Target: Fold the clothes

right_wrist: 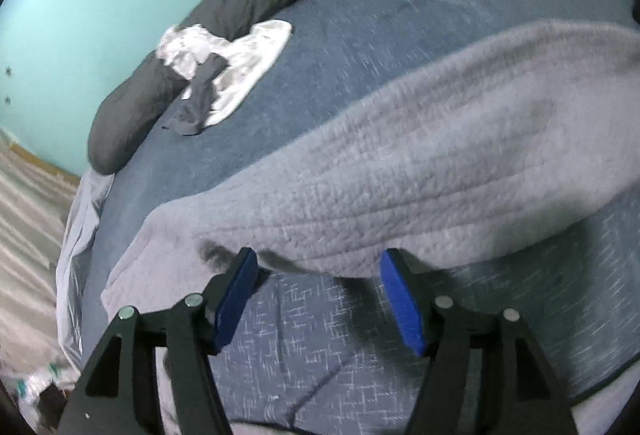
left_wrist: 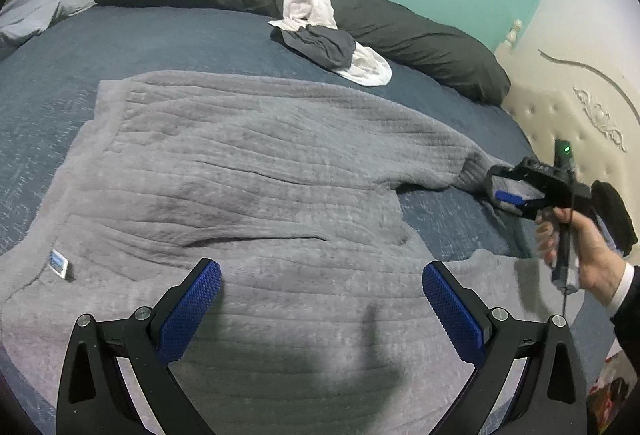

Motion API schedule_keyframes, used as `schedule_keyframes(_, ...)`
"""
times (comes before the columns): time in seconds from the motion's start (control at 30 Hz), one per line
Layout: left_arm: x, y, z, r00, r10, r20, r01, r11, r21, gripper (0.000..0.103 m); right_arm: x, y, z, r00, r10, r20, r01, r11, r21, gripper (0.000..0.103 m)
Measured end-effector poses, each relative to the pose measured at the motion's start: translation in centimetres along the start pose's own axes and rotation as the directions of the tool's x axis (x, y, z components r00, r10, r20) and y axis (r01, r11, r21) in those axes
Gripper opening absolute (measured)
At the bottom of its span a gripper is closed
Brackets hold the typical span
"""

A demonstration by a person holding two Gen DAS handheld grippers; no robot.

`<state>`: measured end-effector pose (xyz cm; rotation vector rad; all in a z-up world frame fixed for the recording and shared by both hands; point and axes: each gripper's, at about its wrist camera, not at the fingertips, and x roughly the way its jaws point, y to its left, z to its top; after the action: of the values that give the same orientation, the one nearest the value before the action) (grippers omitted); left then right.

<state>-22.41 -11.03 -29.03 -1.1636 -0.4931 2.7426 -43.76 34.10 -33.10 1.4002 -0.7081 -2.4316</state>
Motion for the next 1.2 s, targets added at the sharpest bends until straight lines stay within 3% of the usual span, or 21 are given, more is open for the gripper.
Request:
schedule_keyframes(0.1,-0.5,0.4,0.2,1.000,0.000,0.015,0.000,1.000,-0.004,0.103,0.7,-0.9,-0.3,0.999,-0.033,0.005,0.033,0.999,0.030,0.064)
schedule_keyframes(0.37,-0.4,1.4,0.4,1.000,-0.004,0.017,0.005,0.999,-0.036,0.103,1.1,-2.3,0.6,0.996,-0.083,0.042,0.081,0.996,0.042,0.008)
schedule_keyframes(0.47,-0.1,1.5,0.4,1.000,-0.002,0.012,0.003,0.999,-0.039,0.103,0.7,-2.6,0.4,0.996,-0.070,0.051,0.068,0.997,0.041,0.001)
schedule_keyframes(0.67,0.2,1.3,0.1,1.000,-0.002,0.004,0.002,1.000,-0.030,0.103,-0.4,-3.6,-0.6,0.997,-0.049,0.059,0.046,0.998,0.049,0.000)
schedule_keyframes(0.8,0.3,1.3,0.1,1.000,-0.001,0.001,0.001,0.999,-0.033,0.103,-0.4,-4.8,-1.2,0.998,0.030,0.059,-0.038,0.988,0.149,0.007)
schedule_keyframes(0.87,0.3,1.3,0.1,1.000,-0.001,0.002,0.001,1.000,-0.032,0.103,-0.1,-5.2,-1.5,0.997,0.053,0.055,-0.063,0.978,0.200,0.049)
schedule_keyframes(0.9,0.3,1.3,0.1,1.000,-0.002,0.003,0.002,1.000,-0.031,0.103,-0.2,-5.1,-1.6,0.995,0.074,0.071,-0.087,0.974,0.211,0.053)
schedule_keyframes(1.03,0.2,1.4,0.1,1.000,-0.004,0.004,0.004,0.999,-0.035,0.103,0.4,-4.6,-2.1,0.990,0.111,0.093,-0.132,0.953,0.272,0.055)
schedule_keyframes(1.13,0.2,1.5,0.2,1.000,-0.003,0.005,0.003,0.999,-0.038,0.103,0.8,-4.4,-2.3,0.989,0.090,0.117,-0.123,0.944,0.306,0.055)
schedule_keyframes(1.2,0.2,1.6,0.2,1.000,-0.003,0.006,0.003,0.999,-0.041,0.103,0.9,-3.8,-1.9,0.991,0.059,0.123,-0.092,0.953,0.288,0.045)
